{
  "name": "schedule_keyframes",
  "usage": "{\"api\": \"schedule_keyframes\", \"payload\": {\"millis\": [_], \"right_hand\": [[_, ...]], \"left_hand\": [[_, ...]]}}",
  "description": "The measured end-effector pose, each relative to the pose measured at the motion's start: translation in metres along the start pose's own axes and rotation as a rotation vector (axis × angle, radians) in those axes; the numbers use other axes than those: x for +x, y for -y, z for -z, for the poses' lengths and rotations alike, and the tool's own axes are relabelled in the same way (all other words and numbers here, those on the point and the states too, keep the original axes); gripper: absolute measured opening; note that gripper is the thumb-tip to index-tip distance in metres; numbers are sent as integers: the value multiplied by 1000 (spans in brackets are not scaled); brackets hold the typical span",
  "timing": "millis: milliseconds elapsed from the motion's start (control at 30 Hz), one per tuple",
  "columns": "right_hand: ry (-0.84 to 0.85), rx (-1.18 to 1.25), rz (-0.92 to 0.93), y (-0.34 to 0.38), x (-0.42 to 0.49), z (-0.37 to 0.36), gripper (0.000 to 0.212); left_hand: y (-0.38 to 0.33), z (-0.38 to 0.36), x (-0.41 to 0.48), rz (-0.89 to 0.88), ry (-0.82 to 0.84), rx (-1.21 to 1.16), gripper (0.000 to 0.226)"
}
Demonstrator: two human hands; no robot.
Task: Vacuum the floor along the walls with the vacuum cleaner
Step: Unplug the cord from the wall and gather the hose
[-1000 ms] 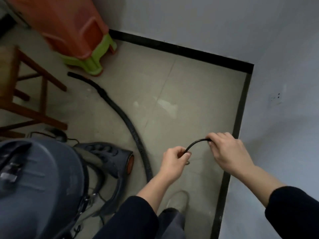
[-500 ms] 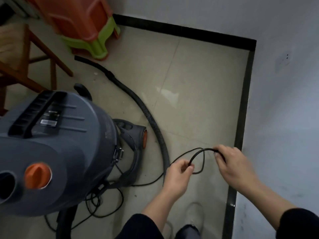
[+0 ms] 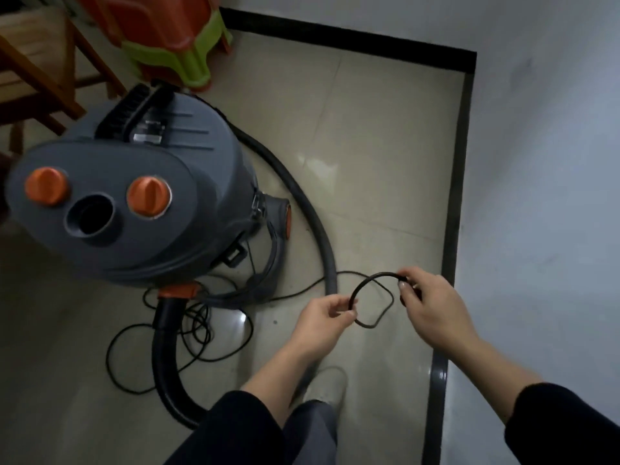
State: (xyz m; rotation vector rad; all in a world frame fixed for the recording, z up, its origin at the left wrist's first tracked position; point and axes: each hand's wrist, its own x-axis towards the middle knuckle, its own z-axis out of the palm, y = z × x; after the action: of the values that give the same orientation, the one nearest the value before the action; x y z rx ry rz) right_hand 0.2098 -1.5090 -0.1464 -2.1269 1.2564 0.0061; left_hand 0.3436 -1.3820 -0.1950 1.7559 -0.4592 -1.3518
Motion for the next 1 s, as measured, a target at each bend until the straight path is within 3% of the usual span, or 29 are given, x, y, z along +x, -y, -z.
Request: {"api": "schedule_keyframes", "payload": {"millis": [267, 533, 667, 800, 900, 1000], "right_hand": [[135, 173, -226, -51, -102, -90, 9], [100, 264, -426, -98, -100, -219, 15], [-30, 263, -527, -141, -70, -296, 14], [-91, 170, -609, -186, -48, -349, 14], [-78, 88, -624, -211, -51, -373, 18], [52, -7, -666, -221, -62, -386, 14]], "left_hand": [[117, -15, -59, 166, -100, -62, 23], [231, 28, -22, 249, -166, 335, 31], [302, 30, 26, 263, -92, 597, 36], [365, 23, 70, 268, -30, 861, 58], [396, 17, 86, 266, 33, 1086, 47], [407, 17, 89, 226, 0, 1116, 29]]}}
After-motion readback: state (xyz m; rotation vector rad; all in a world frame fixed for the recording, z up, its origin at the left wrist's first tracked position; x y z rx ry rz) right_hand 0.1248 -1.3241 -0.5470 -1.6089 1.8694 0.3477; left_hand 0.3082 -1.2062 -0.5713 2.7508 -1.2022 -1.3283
